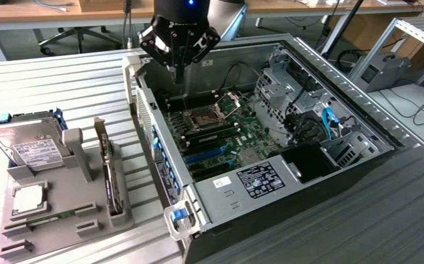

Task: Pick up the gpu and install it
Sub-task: 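Reach for the gpu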

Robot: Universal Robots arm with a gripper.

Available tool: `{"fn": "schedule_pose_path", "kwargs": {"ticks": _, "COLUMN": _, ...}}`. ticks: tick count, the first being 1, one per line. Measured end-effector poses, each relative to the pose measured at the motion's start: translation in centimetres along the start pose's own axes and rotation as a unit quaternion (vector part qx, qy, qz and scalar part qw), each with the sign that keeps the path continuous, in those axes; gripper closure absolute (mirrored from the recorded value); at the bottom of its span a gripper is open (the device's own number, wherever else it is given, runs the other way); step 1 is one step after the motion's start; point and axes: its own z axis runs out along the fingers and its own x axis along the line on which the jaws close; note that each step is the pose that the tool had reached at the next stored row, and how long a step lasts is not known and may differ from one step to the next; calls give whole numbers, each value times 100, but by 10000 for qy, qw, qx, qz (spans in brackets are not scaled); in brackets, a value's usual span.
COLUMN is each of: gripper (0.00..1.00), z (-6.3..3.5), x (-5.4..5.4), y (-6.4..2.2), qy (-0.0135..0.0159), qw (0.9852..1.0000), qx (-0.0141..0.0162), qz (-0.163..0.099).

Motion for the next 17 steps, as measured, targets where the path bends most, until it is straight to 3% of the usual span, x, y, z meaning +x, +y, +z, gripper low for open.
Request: {"fn": "schedule_pose_path", "kwargs": {"ticks": 17, "gripper": 89, "z": -1, "x": 43, "y": -3, "qy": 0, "qw": 10000, "qx": 0, "qz": 0}}
